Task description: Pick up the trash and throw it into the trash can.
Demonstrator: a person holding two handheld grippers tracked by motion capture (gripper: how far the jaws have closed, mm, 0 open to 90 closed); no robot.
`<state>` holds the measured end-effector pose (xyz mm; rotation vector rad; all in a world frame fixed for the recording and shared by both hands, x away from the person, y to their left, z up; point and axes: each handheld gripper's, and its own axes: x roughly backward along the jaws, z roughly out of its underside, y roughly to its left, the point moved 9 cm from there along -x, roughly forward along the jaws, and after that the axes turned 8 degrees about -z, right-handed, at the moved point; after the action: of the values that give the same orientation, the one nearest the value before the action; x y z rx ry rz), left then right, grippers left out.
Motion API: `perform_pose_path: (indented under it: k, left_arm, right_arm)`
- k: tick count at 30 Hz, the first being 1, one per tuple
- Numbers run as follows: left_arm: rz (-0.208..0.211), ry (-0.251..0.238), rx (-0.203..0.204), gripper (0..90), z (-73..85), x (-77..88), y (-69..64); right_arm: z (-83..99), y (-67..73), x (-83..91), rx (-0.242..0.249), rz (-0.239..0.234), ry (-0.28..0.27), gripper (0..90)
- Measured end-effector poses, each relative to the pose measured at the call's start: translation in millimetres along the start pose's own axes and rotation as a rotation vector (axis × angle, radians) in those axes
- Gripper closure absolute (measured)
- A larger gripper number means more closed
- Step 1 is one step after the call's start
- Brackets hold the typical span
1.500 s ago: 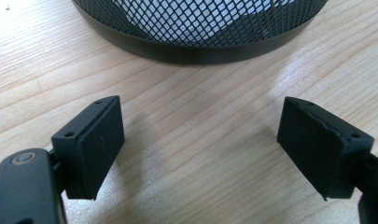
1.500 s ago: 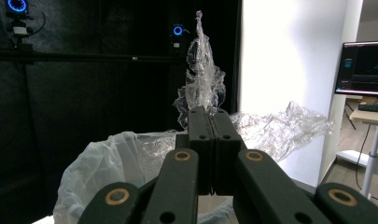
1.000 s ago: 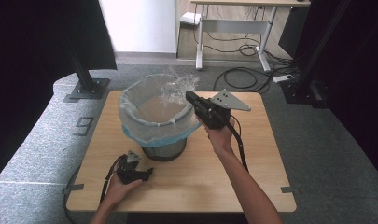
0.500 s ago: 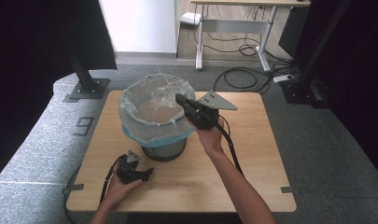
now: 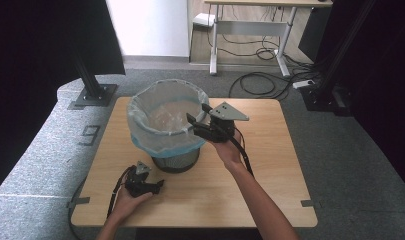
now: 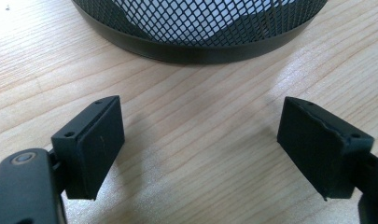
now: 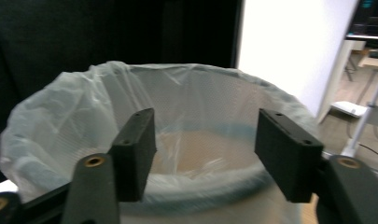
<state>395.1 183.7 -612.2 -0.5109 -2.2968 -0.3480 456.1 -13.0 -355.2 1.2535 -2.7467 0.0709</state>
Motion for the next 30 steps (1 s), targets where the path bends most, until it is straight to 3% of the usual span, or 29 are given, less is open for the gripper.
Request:
perform_pose_path:
  k: [6,15,22,30]
  left_arm:
    - [0.000,-0.001,0.002,14.6,-0.2,-0.1,-0.2]
    - [-0.001,-0.001,0.002,14.7,-0.2,-0.1,-0.2]
    - [0.000,-0.002,0.005,14.7,-0.3,-0.1,-0.5]
    - [-0.001,-0.002,0.005,14.7,-0.3,-0.1,-0.5]
  right_arm:
    - [-2.2,-8.4,20.6,0.011,0.041,-0.017,30.8]
    - [3.8,-12.5,43.9,0.044,0.054,-0.026,30.7]
    - [18.6,-23.2,65.5,0.036,0.072,-0.022,30.7]
    - [51.9,-43.4,85.6,0.004,0.106,0.047,30.2]
